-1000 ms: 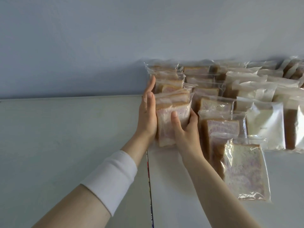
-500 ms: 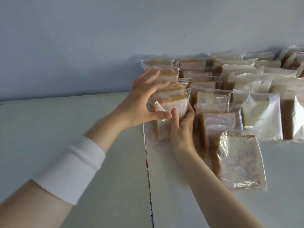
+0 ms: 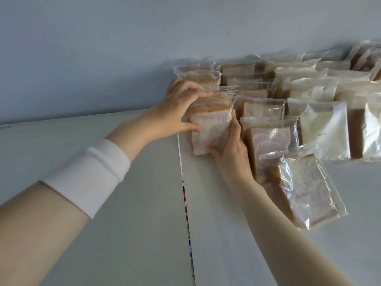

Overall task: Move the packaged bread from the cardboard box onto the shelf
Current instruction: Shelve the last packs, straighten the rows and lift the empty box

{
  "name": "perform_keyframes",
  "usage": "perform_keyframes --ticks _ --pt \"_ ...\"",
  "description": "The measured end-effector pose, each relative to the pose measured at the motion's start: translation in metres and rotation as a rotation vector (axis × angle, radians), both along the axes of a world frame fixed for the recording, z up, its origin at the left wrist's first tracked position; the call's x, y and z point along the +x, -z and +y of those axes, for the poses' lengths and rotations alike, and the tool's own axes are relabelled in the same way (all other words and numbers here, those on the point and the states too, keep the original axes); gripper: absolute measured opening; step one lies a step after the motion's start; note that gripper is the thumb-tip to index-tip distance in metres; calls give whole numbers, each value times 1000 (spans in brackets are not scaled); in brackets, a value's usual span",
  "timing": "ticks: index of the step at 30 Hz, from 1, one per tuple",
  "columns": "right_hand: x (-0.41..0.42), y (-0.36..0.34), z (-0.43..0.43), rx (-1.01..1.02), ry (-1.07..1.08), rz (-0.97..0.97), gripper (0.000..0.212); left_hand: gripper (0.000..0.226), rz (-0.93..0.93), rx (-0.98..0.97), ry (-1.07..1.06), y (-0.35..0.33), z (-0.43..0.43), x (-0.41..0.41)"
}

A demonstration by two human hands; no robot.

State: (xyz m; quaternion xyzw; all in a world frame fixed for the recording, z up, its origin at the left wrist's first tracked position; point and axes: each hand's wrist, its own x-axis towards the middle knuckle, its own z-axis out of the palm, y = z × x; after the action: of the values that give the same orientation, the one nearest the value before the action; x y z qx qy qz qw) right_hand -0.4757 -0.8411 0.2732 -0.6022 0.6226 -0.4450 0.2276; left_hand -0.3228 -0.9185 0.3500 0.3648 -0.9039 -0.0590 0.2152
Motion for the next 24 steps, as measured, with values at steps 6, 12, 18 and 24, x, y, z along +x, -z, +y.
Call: perform_keyframes --ticks 6,12,18,24 --pt "3 4 -3 6 -36 -25 99 91 -106 3 -58 -4 6 -1" --pt "10 1 -11 20 -64 -62 96 91 -157 -13 -87 3 7 -10" --pt "9 4 -13 85 -89 -45 97 89 -200 -87 -99 2 8 -14" --pt "11 -14 -9 199 -61 -78 94 90 -243 -81 -144 2 5 -18"
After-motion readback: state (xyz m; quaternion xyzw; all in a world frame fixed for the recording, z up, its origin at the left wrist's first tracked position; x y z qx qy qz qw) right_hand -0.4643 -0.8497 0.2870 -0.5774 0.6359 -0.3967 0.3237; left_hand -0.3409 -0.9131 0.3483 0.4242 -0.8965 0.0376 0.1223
